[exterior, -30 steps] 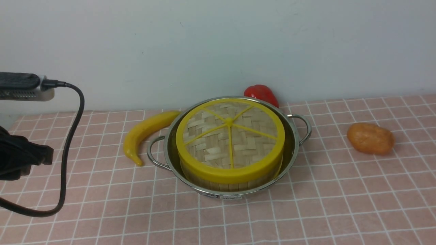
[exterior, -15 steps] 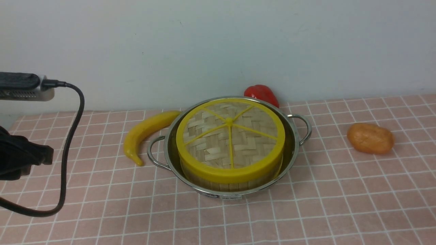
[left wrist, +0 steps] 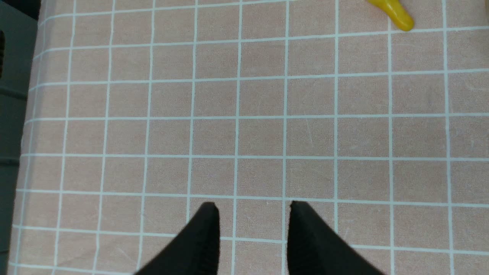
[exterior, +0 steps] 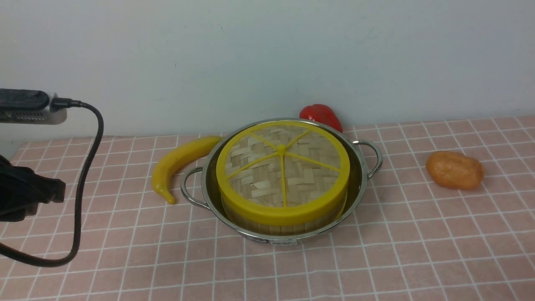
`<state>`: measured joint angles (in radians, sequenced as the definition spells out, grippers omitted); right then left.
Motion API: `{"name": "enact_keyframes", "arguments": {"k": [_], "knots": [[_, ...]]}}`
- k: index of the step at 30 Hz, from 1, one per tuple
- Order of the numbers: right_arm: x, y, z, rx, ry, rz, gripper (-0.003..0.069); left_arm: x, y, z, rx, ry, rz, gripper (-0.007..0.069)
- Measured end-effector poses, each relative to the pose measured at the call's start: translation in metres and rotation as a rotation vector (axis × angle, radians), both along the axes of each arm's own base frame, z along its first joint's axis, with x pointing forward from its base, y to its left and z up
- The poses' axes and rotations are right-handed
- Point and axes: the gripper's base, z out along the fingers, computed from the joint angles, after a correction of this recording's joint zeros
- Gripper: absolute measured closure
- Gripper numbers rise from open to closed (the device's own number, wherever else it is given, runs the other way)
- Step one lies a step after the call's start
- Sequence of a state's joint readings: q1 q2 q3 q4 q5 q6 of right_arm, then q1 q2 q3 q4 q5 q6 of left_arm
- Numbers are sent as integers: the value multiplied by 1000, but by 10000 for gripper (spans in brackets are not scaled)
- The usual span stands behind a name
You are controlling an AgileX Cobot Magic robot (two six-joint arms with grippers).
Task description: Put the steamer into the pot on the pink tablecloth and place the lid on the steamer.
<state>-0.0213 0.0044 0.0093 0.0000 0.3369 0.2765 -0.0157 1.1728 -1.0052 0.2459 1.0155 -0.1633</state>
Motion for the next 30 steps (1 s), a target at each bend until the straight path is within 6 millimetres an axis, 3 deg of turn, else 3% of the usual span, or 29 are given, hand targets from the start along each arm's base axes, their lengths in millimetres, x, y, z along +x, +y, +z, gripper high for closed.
{"name": "enact_keyframes", "arguments": {"k": [16, 19, 21, 23, 24, 25, 27, 28, 30], "knots": [[0, 0, 0, 3, 0, -1, 463, 1, 1, 1, 19, -4, -16, 382], [0, 0, 0, 3, 1, -1, 455, 0, 0, 5, 14, -86, -34, 382], [0, 0, 0, 3, 1, -1, 451, -3, -4, 8, -5, -231, -71, 382], [0, 0, 0, 3, 2, -1, 443, -24, -10, 16, -26, -534, -148, 382], [0, 0, 0, 3, 2, -1, 443, -24, -10, 16, -26, -534, -148, 382], [0, 0, 0, 3, 2, -1, 438, -49, -13, 18, -24, -735, -191, 382], [0, 0, 0, 3, 3, -1, 435, -68, -14, 15, -20, -848, -213, 382], [0, 0, 0, 3, 3, -1, 432, -92, -16, 7, -12, -973, -238, 382], [0, 0, 0, 3, 3, -1, 430, -108, -16, -2, -2, -1050, -255, 382]]}}
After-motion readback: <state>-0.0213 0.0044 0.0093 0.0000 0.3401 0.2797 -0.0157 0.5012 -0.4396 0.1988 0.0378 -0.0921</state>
